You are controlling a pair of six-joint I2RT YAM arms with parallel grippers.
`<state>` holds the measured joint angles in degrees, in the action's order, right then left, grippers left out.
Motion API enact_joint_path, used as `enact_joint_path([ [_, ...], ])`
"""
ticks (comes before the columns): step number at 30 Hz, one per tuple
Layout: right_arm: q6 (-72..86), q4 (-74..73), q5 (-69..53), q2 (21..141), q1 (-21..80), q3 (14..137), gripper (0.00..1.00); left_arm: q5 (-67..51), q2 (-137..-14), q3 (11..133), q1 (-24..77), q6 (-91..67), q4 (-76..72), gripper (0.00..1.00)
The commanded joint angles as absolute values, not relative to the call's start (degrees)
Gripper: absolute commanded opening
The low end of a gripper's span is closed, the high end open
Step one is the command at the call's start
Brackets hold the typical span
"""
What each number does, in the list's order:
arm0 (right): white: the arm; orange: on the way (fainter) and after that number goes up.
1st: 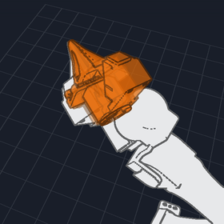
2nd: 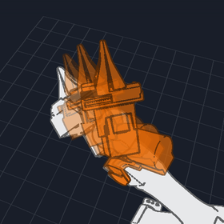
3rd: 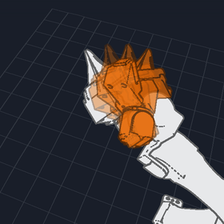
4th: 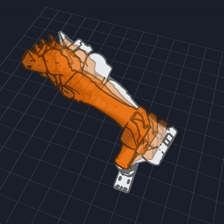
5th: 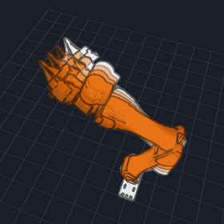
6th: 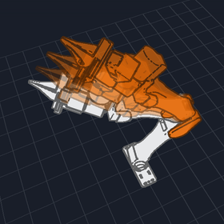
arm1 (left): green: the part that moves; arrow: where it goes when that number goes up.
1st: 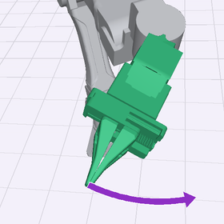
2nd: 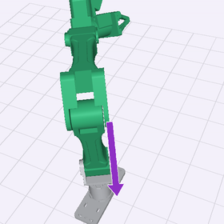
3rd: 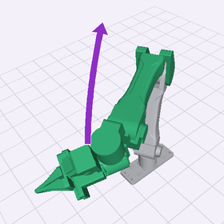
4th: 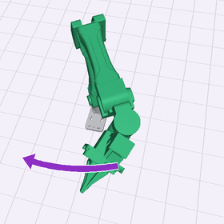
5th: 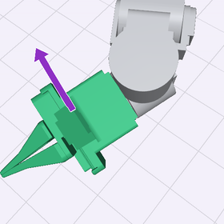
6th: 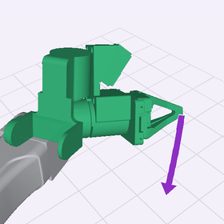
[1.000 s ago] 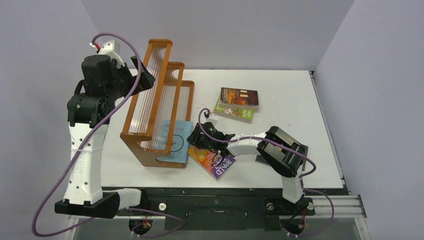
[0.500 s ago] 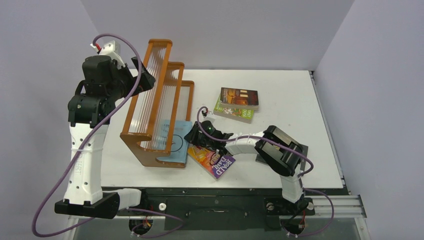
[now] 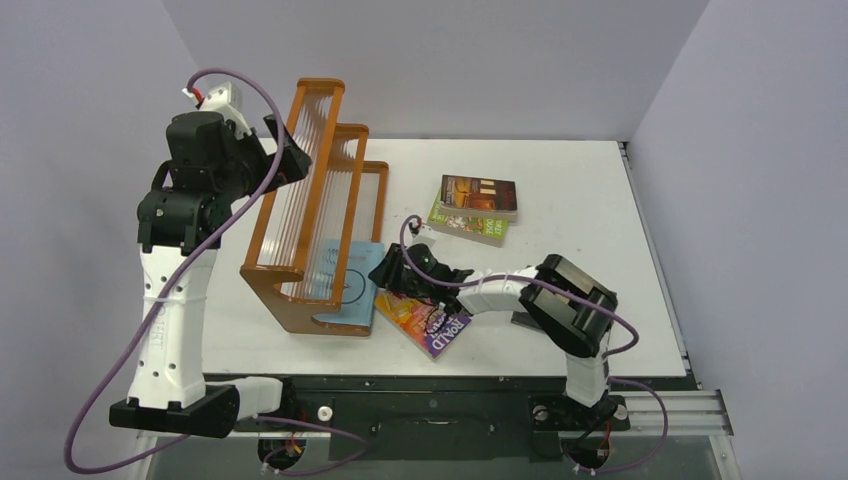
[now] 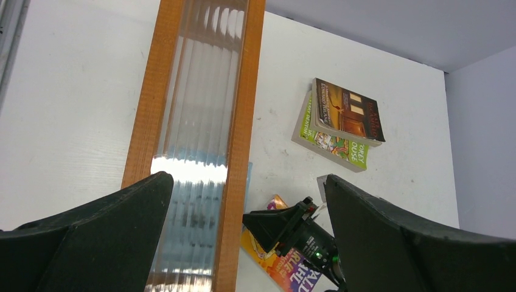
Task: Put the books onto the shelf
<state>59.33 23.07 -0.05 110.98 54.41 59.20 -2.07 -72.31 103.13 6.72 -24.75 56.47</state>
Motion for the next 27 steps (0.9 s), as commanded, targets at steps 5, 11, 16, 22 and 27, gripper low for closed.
enact_joint_path([
  [5, 48.48, 12.2, 13.4, 89.58, 50.82, 49.2, 0.56, -0.48, -71.56, 101.53, 13.78, -21.77, 55.07, 0.96],
  [11, 40.36, 6.57, 6.49, 80.15, 40.14, 36.98, 0.59, 10.85, -74.44, 95.12, 35.86, -24.01, 53.65, 0.96],
  [16, 39.86, 13.94, -9.9, 76.71, 29.68, 27.7, 0.61, 11.3, -77.79, 84.3, 45.38, -30.14, 44.19, 0.96],
  [22, 41.33, 19.83, -17.86, 78.82, 21.62, 23.28, 0.61, 10.12, -82.03, 72.66, 51.94, -37.04, 38.02, 1.0],
  [27, 41.5, 21.75, -22.0, 83.29, 21.36, 25.02, 0.61, 9.82, -84.54, 66.36, 57.22, -40.55, 35.8, 0.95],
])
